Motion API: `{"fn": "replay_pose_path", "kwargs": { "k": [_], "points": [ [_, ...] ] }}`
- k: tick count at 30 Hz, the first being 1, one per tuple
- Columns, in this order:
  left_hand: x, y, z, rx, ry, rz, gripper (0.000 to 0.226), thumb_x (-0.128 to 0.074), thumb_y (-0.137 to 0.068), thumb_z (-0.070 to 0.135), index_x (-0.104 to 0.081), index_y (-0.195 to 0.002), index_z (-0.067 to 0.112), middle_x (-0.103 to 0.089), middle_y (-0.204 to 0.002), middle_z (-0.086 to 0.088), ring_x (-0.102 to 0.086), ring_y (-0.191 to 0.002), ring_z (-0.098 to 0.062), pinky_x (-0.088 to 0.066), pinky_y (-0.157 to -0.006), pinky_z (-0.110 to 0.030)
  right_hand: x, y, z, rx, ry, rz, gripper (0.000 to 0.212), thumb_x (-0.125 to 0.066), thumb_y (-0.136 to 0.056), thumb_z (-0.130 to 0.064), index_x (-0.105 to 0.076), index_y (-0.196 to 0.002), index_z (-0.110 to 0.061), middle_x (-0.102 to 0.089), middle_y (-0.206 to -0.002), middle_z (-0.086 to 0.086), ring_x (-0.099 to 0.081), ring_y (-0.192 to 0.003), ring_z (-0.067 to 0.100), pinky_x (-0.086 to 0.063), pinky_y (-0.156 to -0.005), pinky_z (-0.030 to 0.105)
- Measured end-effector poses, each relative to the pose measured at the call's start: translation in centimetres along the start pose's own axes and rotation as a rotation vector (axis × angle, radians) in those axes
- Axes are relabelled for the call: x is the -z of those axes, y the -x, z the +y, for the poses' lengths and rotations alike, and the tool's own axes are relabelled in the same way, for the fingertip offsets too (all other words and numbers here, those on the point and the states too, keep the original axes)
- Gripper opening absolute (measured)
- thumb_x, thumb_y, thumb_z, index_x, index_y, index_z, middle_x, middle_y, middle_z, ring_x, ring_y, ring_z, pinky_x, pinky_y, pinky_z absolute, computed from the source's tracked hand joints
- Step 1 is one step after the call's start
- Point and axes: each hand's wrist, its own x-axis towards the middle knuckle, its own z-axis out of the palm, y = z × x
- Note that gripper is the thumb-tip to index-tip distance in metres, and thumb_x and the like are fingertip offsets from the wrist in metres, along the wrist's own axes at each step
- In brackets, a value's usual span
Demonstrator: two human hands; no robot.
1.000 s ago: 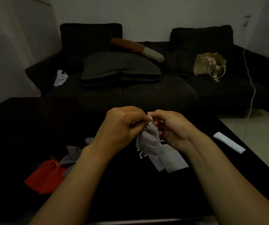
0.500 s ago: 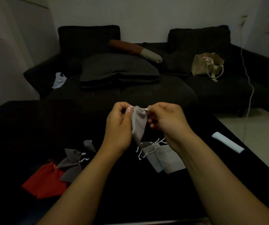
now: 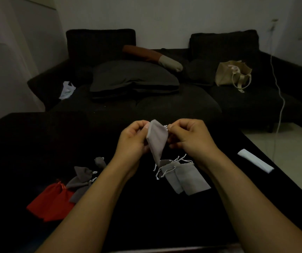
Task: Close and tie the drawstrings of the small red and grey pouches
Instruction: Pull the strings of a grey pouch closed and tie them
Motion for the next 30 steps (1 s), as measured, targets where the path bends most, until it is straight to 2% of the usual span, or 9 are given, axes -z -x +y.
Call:
{"fn": "replay_pose_path", "kwargs": {
  "k": [3, 5, 9, 11, 14, 17, 20, 23, 30],
  "points": [
    [1.6, -0.4, 0.5, 0.352, -0.001, -0.18, 0.048, -0.049, -0.095, 0.05, -0.072, -0.101, 0.007, -0.073, -0.09, -0.011, -0.069, -0.076, -0.017, -0.055, -0.068, -0.029, -0.9, 0.0, 1.0, -0.101, -0.035, -0.026, 0.023, -0.059, -0.098, -0.014, -0.07, -0.089, 0.005, -0.069, -0.079, 0.014, -0.065, -0.064, 0.015, -0.058, -0.062, 0.025],
    [2.7, -0.8, -0.1, 0.423, -0.158, -0.275, 0.063, -0.055, -0.081, 0.067, -0.074, -0.104, 0.011, -0.075, -0.096, -0.009, -0.071, -0.088, -0.02, -0.054, -0.079, -0.034, -1.8, 0.0, 1.6, -0.128, -0.048, -0.034, 0.025, -0.058, -0.099, -0.013, -0.068, -0.092, 0.009, -0.068, -0.079, 0.016, -0.065, -0.063, 0.015, -0.058, -0.062, 0.025],
    [4.2, -1.5, -1.7, 0.255, -0.564, -0.091, 0.03, -0.079, -0.08, 0.027, -0.069, -0.106, 0.017, -0.072, -0.102, -0.004, -0.068, -0.096, -0.019, -0.056, -0.089, -0.038, -2.4, -0.8, 2.4, -0.186, 0.001, -0.198, 0.025, -0.058, -0.099, -0.024, -0.068, -0.093, -0.002, -0.064, -0.079, 0.009, -0.064, -0.074, 0.018, -0.057, -0.067, 0.029],
    [5.9, -2.2, -1.9, 0.17, -0.858, 0.022, 0.024, -0.082, -0.077, 0.024, -0.068, -0.096, 0.02, -0.071, -0.1, -0.003, -0.067, -0.094, -0.019, -0.055, -0.086, -0.036, -1.4, -1.7, 3.7, -0.101, 0.363, -0.221, 0.015, -0.066, -0.094, -0.026, -0.069, -0.103, -0.014, -0.068, -0.095, 0.003, -0.065, -0.088, 0.016, -0.056, -0.077, 0.03],
    [8.5, -2.3, -1.5, 0.337, -1.131, 0.037, 0.03, -0.079, -0.077, 0.029, -0.064, -0.099, 0.015, -0.065, -0.107, -0.009, -0.064, -0.098, -0.027, -0.053, -0.081, -0.037, -0.2, -2.4, 6.5, -0.03, 0.91, -0.327, 0.037, -0.074, -0.086, -0.017, -0.064, -0.121, -0.024, -0.067, -0.115, 0.001, -0.064, -0.105, 0.018, -0.054, -0.091, 0.036],
    [9.6, -1.9, -1.8, 0.366, -1.374, 0.043, 0.05, -0.077, -0.076, 0.034, -0.053, -0.114, 0.013, -0.058, -0.118, -0.014, -0.06, -0.107, -0.036, -0.052, -0.092, -0.048, 0.0, -2.2, 8.8, -0.047, 1.066, -0.366, 0.03, -0.073, -0.081, -0.013, -0.068, -0.107, -0.028, -0.068, -0.108, -0.001, -0.066, -0.1, 0.021, -0.057, -0.086, 0.04],
    [9.8, -2.2, -1.7, 0.366, -1.42, -0.026, 0.045, -0.067, -0.086, 0.022, -0.046, -0.126, 0.014, -0.053, -0.125, -0.017, -0.055, -0.114, -0.036, -0.048, -0.096, -0.05, 0.0, -2.2, 9.2, -0.003, 1.06, -0.316, 0.024, -0.074, -0.074, -0.01, -0.062, -0.087, -0.027, -0.065, -0.096, -0.001, -0.065, -0.091, 0.021, -0.057, -0.076, 0.036],
    [9.5, -2.8, -2.0, 0.385, -1.452, -0.173, 0.054, -0.072, -0.082, 0.02, -0.046, -0.129, 0.016, -0.052, -0.132, -0.013, -0.054, -0.12, -0.032, -0.046, -0.101, -0.047, 0.4, -2.5, 8.9, -0.005, 1.049, -0.289, 0.027, -0.077, -0.068, -0.008, -0.059, -0.08, -0.025, -0.062, -0.089, -0.003, -0.062, -0.084, 0.019, -0.055, -0.071, 0.035],
    [8.0, -3.4, -2.3, 0.375, -1.385, -0.242, 0.071, -0.082, -0.075, 0.025, -0.043, -0.135, 0.021, -0.048, -0.135, -0.008, -0.051, -0.121, -0.029, -0.047, -0.103, -0.047, 2.4, -2.9, 9.6, -0.112, 1.107, -0.24, 0.027, -0.076, -0.075, -0.013, -0.067, -0.097, -0.026, -0.064, -0.111, 0.004, -0.064, -0.102, 0.025, -0.055, -0.088, 0.039]
  ]
}}
